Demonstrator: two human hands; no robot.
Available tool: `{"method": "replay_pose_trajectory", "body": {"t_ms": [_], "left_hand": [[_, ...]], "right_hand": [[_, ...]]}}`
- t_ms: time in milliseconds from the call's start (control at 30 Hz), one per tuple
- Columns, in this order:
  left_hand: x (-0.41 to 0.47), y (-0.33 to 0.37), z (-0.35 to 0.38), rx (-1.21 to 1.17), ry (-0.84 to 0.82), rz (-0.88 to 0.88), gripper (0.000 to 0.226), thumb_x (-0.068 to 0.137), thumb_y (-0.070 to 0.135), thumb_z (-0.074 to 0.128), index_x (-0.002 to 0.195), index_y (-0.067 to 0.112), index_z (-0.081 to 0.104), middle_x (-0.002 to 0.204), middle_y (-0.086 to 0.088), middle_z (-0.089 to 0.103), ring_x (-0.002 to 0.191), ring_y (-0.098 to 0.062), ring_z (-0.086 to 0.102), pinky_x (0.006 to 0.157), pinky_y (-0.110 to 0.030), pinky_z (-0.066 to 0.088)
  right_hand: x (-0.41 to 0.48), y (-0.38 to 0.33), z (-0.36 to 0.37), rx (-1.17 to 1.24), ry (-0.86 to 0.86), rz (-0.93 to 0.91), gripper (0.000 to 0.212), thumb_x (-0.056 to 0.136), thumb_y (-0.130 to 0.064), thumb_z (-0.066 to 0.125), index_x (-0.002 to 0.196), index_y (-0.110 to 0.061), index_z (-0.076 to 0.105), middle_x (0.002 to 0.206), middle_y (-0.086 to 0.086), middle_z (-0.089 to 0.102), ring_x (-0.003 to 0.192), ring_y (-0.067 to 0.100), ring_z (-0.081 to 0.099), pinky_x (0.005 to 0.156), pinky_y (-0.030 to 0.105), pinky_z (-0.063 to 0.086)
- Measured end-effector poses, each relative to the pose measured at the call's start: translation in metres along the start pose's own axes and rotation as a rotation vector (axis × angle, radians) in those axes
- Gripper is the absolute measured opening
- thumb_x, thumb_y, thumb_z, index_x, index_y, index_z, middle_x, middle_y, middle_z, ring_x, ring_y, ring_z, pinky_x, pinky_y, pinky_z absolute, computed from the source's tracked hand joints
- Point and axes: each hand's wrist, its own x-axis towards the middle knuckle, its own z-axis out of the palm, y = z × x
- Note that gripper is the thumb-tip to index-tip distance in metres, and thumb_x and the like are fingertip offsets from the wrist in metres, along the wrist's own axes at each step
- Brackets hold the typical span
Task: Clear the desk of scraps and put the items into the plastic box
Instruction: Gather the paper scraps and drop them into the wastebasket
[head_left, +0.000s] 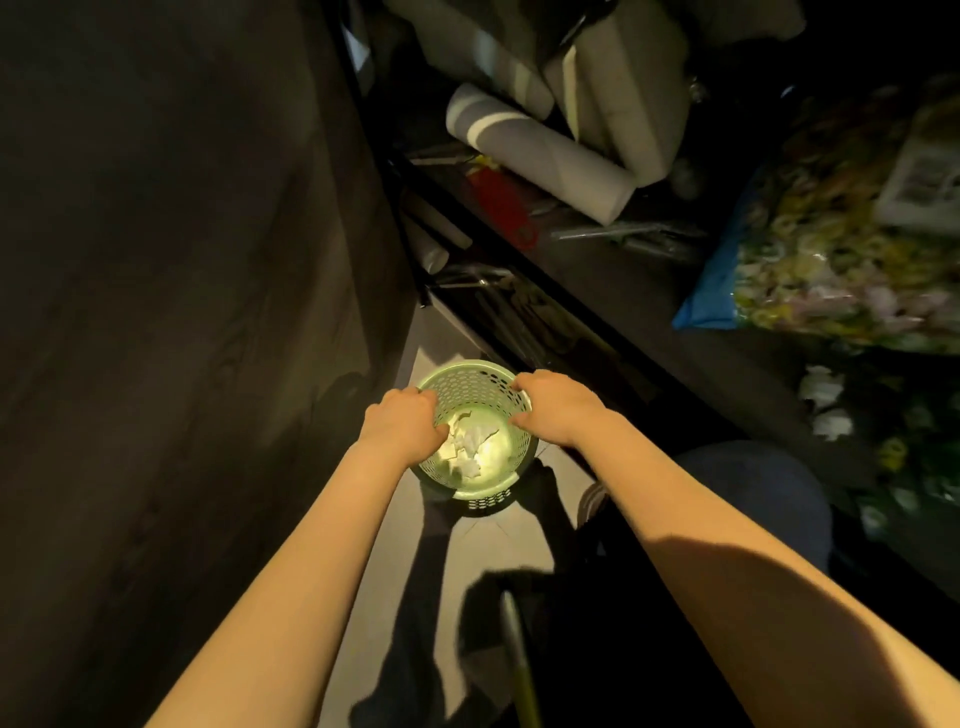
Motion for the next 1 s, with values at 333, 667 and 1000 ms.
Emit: {"method": "replay_pose_trajectory", "body": {"t_ms": [333, 667, 1000], "left_hand": [[-0.078, 0.036, -0.058, -0.025, 0.187, 0.132, 0.044, 0.091, 0.04, 0.049, 0.126, 0.013, 0.05, 0.128, -0.01, 0.052, 0.117, -0.029, 0.049, 0.094, -0.045, 0.046], [-0.154, 0.092, -0.154, -0.042, 0.561, 0.33, 0.047, 0.091, 0.04, 0.051, 0.131, 0.016, 0.049, 0.134, -0.004, 0.05, 0.123, -0.025, 0.046, 0.097, -0.044, 0.045], [-0.193, 0.184, -0.229, -0.071, 0.92, 0.631, 0.037, 0.088, 0.037, 0.053, 0.115, 0.013, 0.06, 0.117, -0.004, 0.06, 0.112, -0.025, 0.052, 0.092, -0.043, 0.046]], "right_hand": [[-0.123, -0.011, -0.052, -0.052, 0.322, -0.038, 0.05, 0.093, -0.036, 0.052, 0.139, -0.019, 0.041, 0.139, 0.006, 0.045, 0.126, 0.028, 0.042, 0.096, 0.043, 0.044], [-0.236, -0.006, -0.128, -0.078, 0.684, -0.047, 0.045, 0.095, -0.037, 0.049, 0.137, -0.021, 0.043, 0.136, 0.001, 0.05, 0.123, 0.024, 0.047, 0.093, 0.041, 0.047], [-0.333, 0.028, -0.19, -0.021, 1.18, -0.062, 0.031, 0.094, -0.027, 0.051, 0.123, -0.018, 0.057, 0.123, -0.002, 0.059, 0.116, 0.018, 0.05, 0.089, 0.03, 0.042]]}}
